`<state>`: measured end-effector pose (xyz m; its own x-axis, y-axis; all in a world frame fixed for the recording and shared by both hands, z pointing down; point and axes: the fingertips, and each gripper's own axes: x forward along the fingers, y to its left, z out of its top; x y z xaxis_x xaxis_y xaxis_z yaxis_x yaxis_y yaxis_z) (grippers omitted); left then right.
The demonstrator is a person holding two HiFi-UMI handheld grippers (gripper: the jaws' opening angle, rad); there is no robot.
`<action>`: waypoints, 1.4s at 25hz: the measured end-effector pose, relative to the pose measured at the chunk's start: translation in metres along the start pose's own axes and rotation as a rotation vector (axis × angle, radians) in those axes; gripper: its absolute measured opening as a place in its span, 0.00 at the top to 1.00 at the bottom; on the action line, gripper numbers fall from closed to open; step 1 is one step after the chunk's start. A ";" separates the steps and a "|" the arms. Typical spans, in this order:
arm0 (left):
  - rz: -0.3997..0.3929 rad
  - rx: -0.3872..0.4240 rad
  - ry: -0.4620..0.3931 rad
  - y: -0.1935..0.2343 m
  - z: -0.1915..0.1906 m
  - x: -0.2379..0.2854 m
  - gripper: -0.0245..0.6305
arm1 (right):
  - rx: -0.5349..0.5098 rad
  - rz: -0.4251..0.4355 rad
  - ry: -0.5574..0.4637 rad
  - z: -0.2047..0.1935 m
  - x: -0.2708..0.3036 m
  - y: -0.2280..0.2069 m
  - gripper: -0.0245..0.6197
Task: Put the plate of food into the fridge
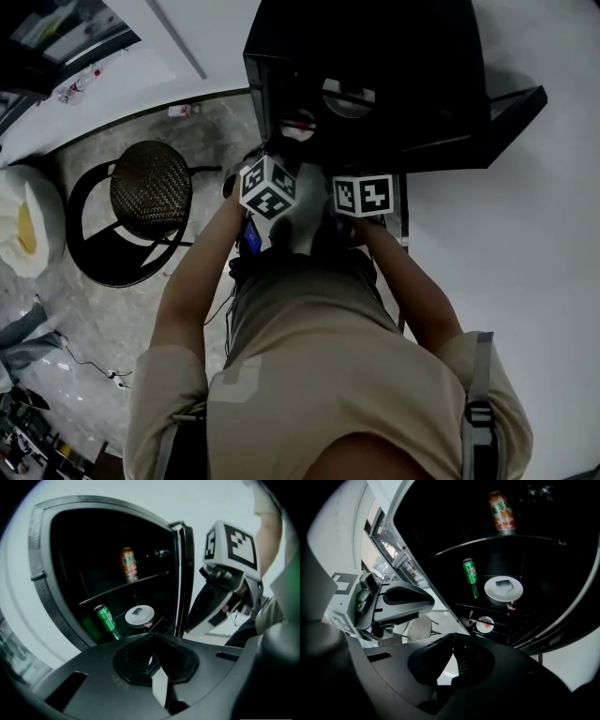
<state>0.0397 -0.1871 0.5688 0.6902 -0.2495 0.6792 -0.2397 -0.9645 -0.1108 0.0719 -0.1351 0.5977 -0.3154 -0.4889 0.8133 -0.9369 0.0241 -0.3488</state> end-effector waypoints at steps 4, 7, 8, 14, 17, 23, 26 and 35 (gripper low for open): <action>-0.032 -0.054 -0.052 -0.001 0.006 -0.011 0.95 | -0.039 0.054 -0.028 0.008 -0.003 0.026 0.93; -0.062 -0.137 -0.124 -0.002 0.016 -0.022 0.95 | -0.056 0.081 -0.047 0.008 -0.006 0.038 0.93; -0.067 -0.172 -0.150 -0.002 0.019 -0.027 0.95 | -0.057 0.088 -0.055 0.007 -0.008 0.041 0.93; -0.060 -0.300 -0.234 -0.002 0.027 -0.056 0.95 | -0.024 0.119 -0.118 0.008 -0.028 0.054 0.93; -0.067 -0.359 -0.269 -0.010 0.028 -0.072 0.95 | -0.013 0.104 -0.138 0.003 -0.042 0.057 0.93; -0.103 -0.454 -0.329 -0.036 0.027 -0.097 0.95 | 0.038 0.120 -0.194 -0.008 -0.068 0.067 0.93; -0.121 -0.565 -0.357 -0.046 0.026 -0.106 0.95 | 0.128 0.168 -0.240 -0.012 -0.086 0.073 0.93; -0.210 -0.617 -0.406 -0.078 0.051 -0.128 0.95 | 0.218 0.178 -0.353 -0.024 -0.133 0.071 0.93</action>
<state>0.0042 -0.0844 0.4535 0.9313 -0.1936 0.3085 -0.3315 -0.8017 0.4974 0.0432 -0.0477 0.4761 -0.3628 -0.7622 0.5361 -0.8071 -0.0306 -0.5897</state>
